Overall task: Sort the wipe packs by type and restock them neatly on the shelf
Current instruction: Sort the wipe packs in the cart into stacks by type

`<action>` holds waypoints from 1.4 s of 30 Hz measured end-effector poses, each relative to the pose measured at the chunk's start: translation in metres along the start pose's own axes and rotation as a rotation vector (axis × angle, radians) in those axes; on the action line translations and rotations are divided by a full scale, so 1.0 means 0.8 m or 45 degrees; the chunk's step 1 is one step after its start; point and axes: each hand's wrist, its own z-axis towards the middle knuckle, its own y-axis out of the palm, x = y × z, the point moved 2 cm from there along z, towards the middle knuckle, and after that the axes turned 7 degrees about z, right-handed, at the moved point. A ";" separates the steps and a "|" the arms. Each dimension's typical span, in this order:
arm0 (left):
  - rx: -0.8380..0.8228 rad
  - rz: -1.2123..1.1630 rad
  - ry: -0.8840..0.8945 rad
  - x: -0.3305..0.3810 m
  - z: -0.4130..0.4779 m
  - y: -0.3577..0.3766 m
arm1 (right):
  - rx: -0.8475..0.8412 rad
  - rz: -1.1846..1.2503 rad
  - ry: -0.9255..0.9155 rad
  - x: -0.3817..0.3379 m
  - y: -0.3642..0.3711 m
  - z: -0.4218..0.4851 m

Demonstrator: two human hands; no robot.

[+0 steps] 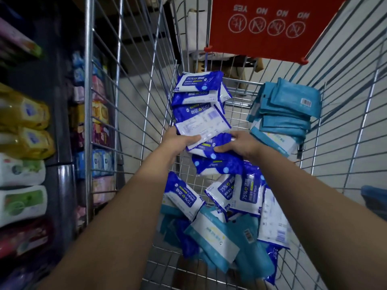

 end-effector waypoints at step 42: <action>0.085 1.818 0.999 -0.034 -0.021 0.035 | 0.270 -0.117 -0.252 0.034 -0.017 0.012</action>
